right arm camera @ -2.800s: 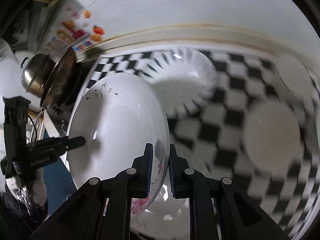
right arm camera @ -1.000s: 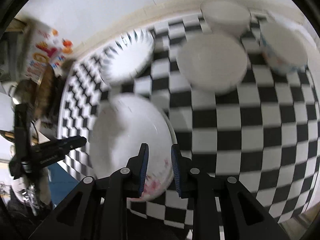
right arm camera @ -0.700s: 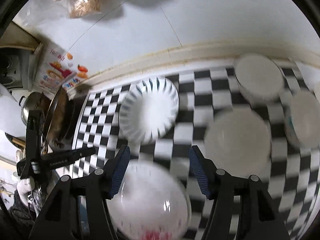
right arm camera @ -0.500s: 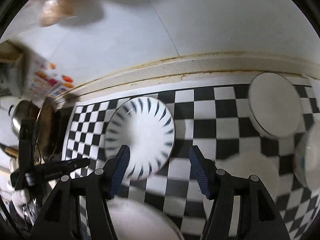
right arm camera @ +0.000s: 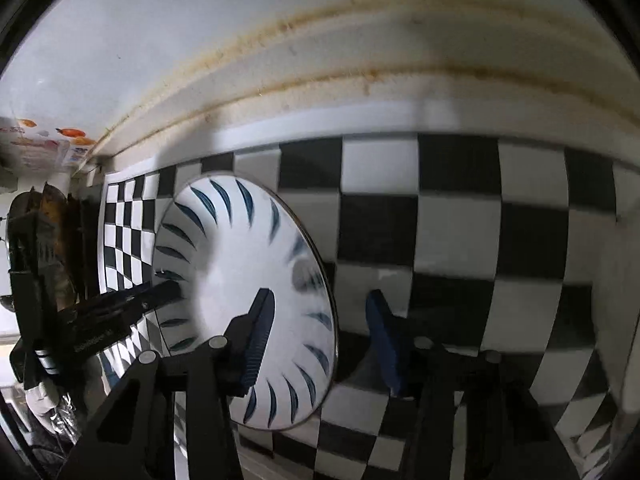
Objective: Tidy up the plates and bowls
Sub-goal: 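Grasp the rim of the blue-striped plate with both grippers, then carry the blue-striped plate with both grippers and lower it onto the plate stack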
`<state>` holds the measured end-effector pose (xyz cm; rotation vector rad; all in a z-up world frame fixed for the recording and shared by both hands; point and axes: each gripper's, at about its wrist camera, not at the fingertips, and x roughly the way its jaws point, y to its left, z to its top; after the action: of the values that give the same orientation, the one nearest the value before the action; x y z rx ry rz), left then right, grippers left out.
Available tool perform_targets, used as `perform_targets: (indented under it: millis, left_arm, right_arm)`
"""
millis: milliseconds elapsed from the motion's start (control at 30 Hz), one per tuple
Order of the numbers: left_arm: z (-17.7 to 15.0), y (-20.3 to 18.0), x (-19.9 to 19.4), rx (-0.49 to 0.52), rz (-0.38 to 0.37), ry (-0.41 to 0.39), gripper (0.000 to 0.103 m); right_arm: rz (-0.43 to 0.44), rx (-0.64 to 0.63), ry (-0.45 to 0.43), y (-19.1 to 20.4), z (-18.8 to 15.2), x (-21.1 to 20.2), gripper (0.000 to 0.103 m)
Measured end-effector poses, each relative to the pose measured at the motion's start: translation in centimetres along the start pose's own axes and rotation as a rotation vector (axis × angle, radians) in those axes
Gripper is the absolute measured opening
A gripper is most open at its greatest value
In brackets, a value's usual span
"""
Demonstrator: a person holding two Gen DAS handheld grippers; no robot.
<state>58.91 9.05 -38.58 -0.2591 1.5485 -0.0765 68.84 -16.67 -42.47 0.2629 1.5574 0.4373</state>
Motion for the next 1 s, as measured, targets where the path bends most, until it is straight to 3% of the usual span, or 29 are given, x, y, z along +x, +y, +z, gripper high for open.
perform_targets:
  millis: [67,233,667,1000]
  left_arm:
    - [0.1,-0.7,0.1,0.026,0.014,-0.004,0.024]
    - [-0.4,-0.8,-0.3,0.029,0.025,-0.013,0.024]
    - [-1.5,-2.2,-5.9,0.062,0.044,-0.093,0.024]
    - [-6.9,-3.4,-11.5,0.149,0.019,-0.166,0.024]
  right_arm:
    - [-0.032,-0.015,0.025,0.2,-0.1,0.8,0.02]
    - [-0.044,-0.025,0.019,0.0,-0.8,1.4,0.016]
    - [-0.01,-0.036,-0.037,1.8,-4.8,-1.6,0.017]
    - [-0.008,-0.029,-0.146,4.7,-9.7,-8.2,0.017]
